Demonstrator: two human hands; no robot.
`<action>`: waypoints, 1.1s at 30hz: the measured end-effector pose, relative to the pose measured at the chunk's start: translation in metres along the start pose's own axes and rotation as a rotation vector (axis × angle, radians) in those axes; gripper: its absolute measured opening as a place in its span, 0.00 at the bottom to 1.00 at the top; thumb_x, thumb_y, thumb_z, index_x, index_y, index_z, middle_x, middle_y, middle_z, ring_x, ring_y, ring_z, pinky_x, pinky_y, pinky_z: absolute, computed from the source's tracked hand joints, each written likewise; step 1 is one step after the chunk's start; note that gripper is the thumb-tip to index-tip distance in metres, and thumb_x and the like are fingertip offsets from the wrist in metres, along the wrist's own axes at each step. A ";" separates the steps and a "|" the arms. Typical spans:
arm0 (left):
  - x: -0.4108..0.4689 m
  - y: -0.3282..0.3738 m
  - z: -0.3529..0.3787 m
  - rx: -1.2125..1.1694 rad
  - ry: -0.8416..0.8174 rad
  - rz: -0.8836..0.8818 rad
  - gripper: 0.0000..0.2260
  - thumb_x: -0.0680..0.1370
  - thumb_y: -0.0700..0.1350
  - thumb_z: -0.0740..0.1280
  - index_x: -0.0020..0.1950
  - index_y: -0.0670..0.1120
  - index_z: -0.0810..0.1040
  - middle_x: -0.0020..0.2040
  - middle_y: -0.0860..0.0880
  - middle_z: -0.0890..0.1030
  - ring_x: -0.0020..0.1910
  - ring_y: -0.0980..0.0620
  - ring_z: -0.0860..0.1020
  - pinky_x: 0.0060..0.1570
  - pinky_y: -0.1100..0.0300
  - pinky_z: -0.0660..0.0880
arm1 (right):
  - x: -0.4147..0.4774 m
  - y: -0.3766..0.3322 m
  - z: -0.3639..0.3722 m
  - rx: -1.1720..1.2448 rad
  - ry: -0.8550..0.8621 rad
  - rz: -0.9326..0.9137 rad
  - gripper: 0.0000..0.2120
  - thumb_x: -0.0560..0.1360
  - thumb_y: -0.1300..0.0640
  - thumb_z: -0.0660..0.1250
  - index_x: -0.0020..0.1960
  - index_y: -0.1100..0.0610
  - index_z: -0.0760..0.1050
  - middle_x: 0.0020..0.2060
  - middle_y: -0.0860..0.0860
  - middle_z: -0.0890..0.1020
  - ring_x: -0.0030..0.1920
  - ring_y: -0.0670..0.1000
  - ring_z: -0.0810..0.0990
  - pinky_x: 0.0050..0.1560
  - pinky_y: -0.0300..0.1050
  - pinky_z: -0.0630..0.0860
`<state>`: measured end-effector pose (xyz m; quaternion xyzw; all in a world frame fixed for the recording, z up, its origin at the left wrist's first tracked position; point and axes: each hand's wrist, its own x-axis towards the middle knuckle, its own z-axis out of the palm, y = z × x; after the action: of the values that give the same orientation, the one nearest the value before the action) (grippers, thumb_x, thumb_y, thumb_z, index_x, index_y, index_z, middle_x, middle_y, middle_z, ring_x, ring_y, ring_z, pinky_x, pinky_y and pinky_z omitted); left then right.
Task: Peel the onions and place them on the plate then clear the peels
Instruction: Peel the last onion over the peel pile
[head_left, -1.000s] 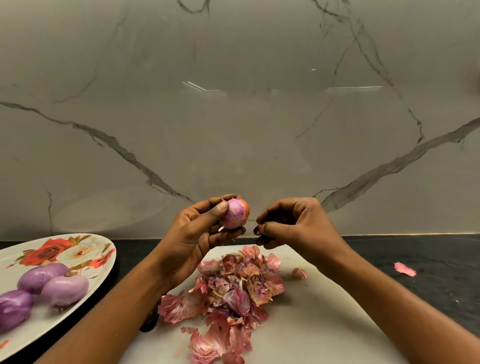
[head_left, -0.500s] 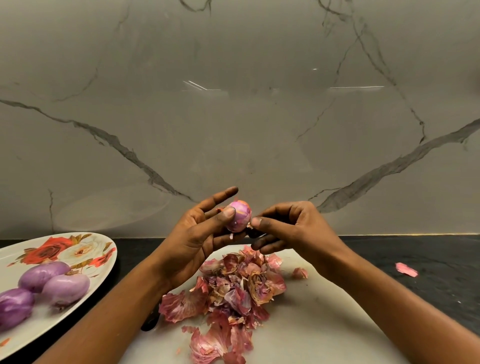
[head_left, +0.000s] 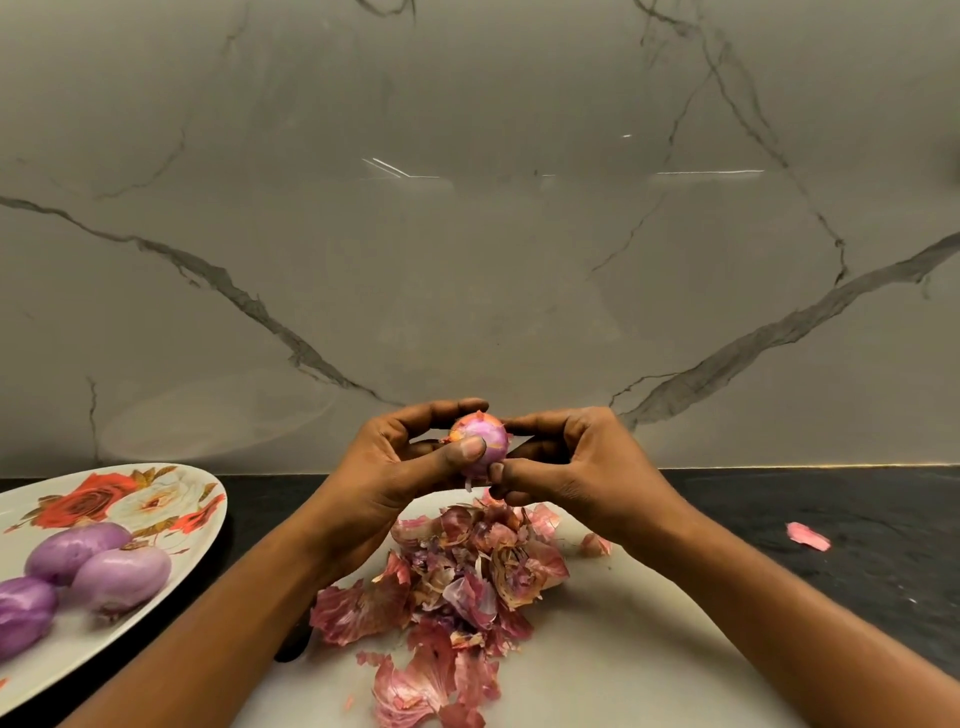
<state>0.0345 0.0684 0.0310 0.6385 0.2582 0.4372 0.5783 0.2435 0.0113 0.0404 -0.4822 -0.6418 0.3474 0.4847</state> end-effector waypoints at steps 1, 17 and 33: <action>0.000 0.000 0.000 0.016 0.004 0.001 0.24 0.72 0.43 0.75 0.68 0.48 0.81 0.60 0.43 0.87 0.59 0.43 0.86 0.58 0.54 0.83 | 0.000 0.000 0.000 0.001 -0.005 -0.005 0.21 0.75 0.63 0.78 0.67 0.56 0.81 0.45 0.55 0.90 0.46 0.55 0.90 0.52 0.50 0.87; 0.004 -0.001 -0.007 -0.262 -0.075 -0.057 0.20 0.77 0.41 0.70 0.69 0.43 0.82 0.66 0.37 0.82 0.63 0.34 0.83 0.57 0.50 0.84 | 0.004 0.000 -0.008 0.114 0.147 -0.017 0.11 0.78 0.70 0.71 0.50 0.56 0.87 0.41 0.55 0.89 0.42 0.54 0.90 0.43 0.38 0.84; 0.001 0.002 0.002 -0.215 -0.041 -0.049 0.20 0.79 0.44 0.67 0.72 0.46 0.75 0.65 0.35 0.82 0.58 0.39 0.85 0.51 0.56 0.85 | 0.006 0.009 -0.004 -0.037 0.023 -0.046 0.19 0.72 0.55 0.81 0.62 0.54 0.85 0.50 0.50 0.89 0.49 0.50 0.89 0.46 0.47 0.86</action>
<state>0.0365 0.0683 0.0332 0.5751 0.2137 0.4351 0.6590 0.2495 0.0194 0.0352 -0.4804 -0.6533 0.3185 0.4909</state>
